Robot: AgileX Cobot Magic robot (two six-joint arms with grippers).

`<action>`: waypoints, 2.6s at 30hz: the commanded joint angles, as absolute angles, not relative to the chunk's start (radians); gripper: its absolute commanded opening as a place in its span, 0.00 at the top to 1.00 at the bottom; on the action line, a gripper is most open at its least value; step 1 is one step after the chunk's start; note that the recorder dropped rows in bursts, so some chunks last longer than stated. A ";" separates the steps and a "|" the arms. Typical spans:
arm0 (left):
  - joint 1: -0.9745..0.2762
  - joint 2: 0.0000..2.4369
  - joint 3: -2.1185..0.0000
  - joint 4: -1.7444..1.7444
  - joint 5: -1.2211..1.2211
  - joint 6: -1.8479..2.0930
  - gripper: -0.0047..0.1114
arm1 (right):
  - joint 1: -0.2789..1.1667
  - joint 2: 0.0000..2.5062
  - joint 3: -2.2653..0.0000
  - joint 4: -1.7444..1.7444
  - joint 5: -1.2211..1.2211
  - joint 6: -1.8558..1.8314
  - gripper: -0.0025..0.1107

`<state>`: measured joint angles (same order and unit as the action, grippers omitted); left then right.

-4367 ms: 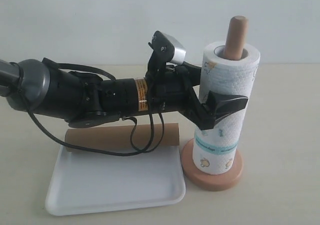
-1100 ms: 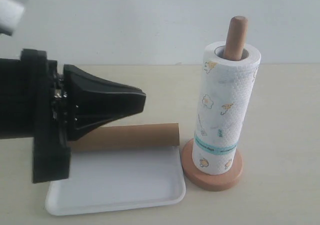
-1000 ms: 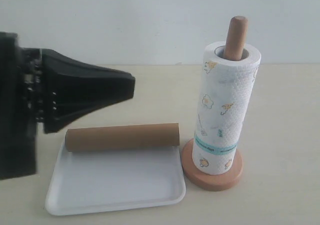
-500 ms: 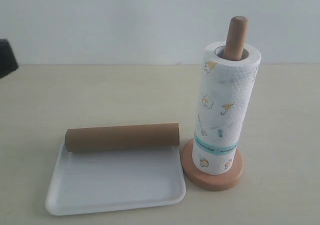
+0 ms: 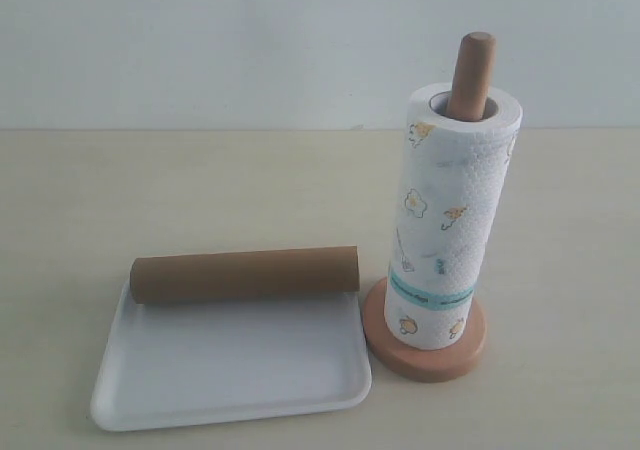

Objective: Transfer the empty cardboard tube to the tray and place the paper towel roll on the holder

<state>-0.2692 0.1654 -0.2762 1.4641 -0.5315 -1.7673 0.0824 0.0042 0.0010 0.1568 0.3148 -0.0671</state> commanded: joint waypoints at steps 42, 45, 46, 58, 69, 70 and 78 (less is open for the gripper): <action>-0.178 0.000 -0.086 -0.063 -0.094 -0.351 0.92 | 0.079 0.000 0.000 0.151 0.312 -0.067 0.98; -0.143 0.000 -0.037 -0.063 -0.083 -0.292 0.92 | 0.079 0.000 0.000 0.151 0.312 -0.067 0.98; -0.141 0.000 -0.025 -0.063 -0.071 -0.268 0.92 | 0.079 0.000 0.000 0.151 0.312 -0.067 0.98; -0.096 0.000 0.000 0.047 0.300 -0.106 0.92 | 0.079 0.000 0.000 0.151 0.312 -0.067 0.98; -0.044 0.000 0.000 0.041 0.313 -0.096 0.92 | 0.079 0.000 0.000 0.151 0.312 -0.067 0.98; -0.044 0.000 0.000 0.041 0.313 -0.096 0.92 | 0.079 0.000 0.000 0.151 0.312 -0.067 0.98; -0.044 0.000 0.000 0.041 0.313 -0.096 0.92 | 0.079 0.000 0.000 0.151 0.312 -0.067 0.98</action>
